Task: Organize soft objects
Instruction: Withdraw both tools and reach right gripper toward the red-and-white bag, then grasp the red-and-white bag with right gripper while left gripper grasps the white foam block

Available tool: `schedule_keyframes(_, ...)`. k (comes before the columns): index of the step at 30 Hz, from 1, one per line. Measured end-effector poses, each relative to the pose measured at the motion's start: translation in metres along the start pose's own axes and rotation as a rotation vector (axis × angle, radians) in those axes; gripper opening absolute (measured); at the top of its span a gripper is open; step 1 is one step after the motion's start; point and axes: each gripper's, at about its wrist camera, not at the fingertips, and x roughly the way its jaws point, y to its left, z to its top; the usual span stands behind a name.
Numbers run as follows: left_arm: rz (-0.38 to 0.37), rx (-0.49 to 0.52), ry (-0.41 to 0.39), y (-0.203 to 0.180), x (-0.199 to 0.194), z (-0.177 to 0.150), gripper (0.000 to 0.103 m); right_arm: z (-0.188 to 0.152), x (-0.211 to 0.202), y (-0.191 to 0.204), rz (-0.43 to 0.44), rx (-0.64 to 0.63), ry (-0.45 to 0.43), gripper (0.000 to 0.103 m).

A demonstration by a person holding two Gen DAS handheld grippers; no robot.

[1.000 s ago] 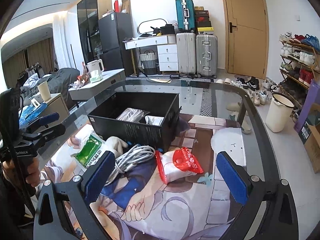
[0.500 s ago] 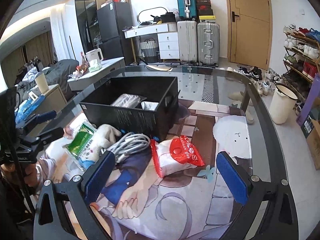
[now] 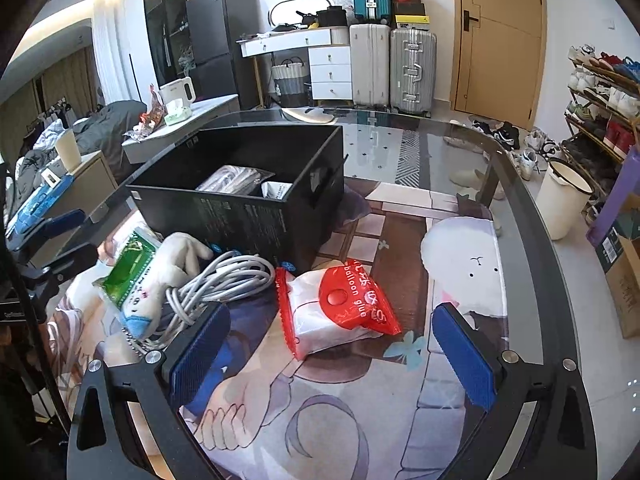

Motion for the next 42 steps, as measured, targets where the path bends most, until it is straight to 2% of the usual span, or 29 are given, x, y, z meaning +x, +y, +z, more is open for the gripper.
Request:
schedule_keyframes(21, -0.017, -0.019, 0.026, 0.005, 0.007, 0.001, 0.103, 0.005, 0.032, -0.004, 0.01, -0.023, 0.09, 0.101)
schedule_keyframes(24, -0.021, -0.025, 0.03, 0.007, 0.008, 0.001, 0.103, 0.006, 0.036, -0.004, 0.021, -0.029, 0.101, 0.093)
schedule_keyframes(26, -0.021, -0.025, 0.032, 0.007, 0.009, 0.001, 0.103, 0.007, 0.039, -0.004, 0.028, -0.036, 0.111, 0.081)
schedule_keyframes(31, -0.022, -0.023, 0.031, 0.008, 0.009, 0.001, 0.103, 0.008, 0.046, 0.0, 0.017, -0.069, 0.128, 0.069)
schedule_keyframes(42, -0.023, -0.021, 0.028, 0.009, 0.01, 0.0, 0.103, -0.002, 0.034, 0.004, 0.014, -0.103, 0.117, 0.053)
